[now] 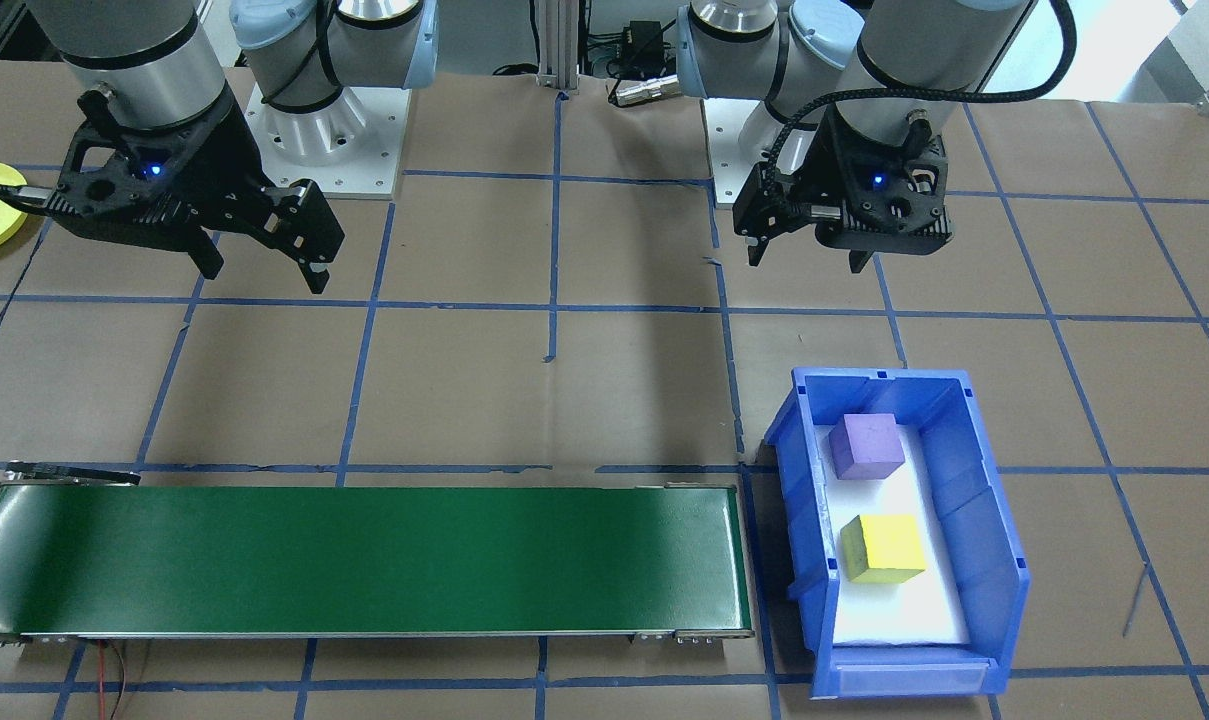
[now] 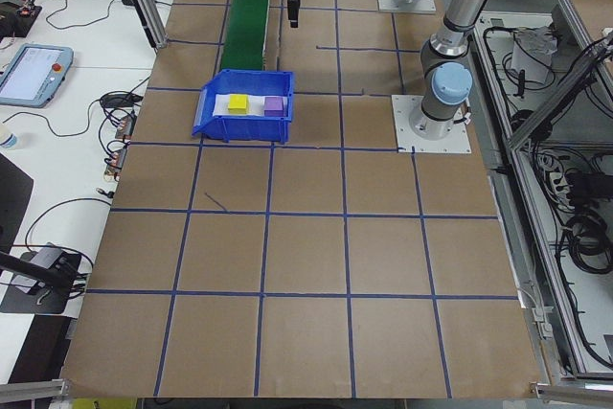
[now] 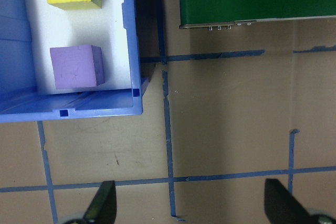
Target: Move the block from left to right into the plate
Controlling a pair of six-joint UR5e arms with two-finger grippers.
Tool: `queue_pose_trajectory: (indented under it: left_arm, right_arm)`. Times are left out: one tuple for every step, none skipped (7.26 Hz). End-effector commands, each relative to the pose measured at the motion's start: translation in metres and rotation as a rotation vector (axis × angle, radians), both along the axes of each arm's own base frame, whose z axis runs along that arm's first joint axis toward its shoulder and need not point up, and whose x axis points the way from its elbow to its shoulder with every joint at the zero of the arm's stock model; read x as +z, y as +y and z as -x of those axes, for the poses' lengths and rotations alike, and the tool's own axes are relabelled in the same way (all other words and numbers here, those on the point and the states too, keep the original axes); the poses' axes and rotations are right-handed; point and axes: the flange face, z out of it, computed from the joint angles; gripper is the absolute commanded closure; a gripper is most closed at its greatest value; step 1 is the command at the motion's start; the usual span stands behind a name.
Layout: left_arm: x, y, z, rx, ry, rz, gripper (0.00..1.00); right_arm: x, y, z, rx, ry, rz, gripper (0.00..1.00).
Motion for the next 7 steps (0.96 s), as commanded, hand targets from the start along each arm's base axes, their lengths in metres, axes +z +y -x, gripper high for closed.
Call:
queue_pose_trajectory:
  left_arm:
    - [0.0,0.0,-0.003,0.005,0.0,-0.001,0.0]
    - [0.003,-0.003,-0.009,0.01,0.001,0.011,0.0]
    - [0.022,-0.008,-0.03,0.034,-0.008,0.06,0.0]
    - [0.025,-0.016,-0.071,0.083,-0.015,0.08,0.0]
    - [0.017,-0.029,-0.124,0.117,-0.013,0.076,0.0]
    - [-0.002,-0.043,-0.148,0.089,-0.019,0.103,0.0]
    - [-0.031,-0.068,-0.155,0.092,-0.018,0.084,0.0]
  right_arm:
    - [-0.003,0.001,-0.002,0.0,0.002,-0.007,0.0]
    - [-0.005,0.002,-0.002,0.0,0.001,-0.015,0.0]
    - [-0.003,0.002,-0.003,-0.003,0.0,-0.009,0.0]
    - [-0.004,0.003,-0.003,-0.003,0.002,-0.012,0.0]
    - [-0.004,0.003,-0.003,-0.003,0.002,-0.012,0.0]
    - [-0.005,0.003,-0.003,-0.003,0.002,-0.018,0.0]
    - [-0.005,0.003,-0.003,-0.002,0.002,-0.018,0.0]
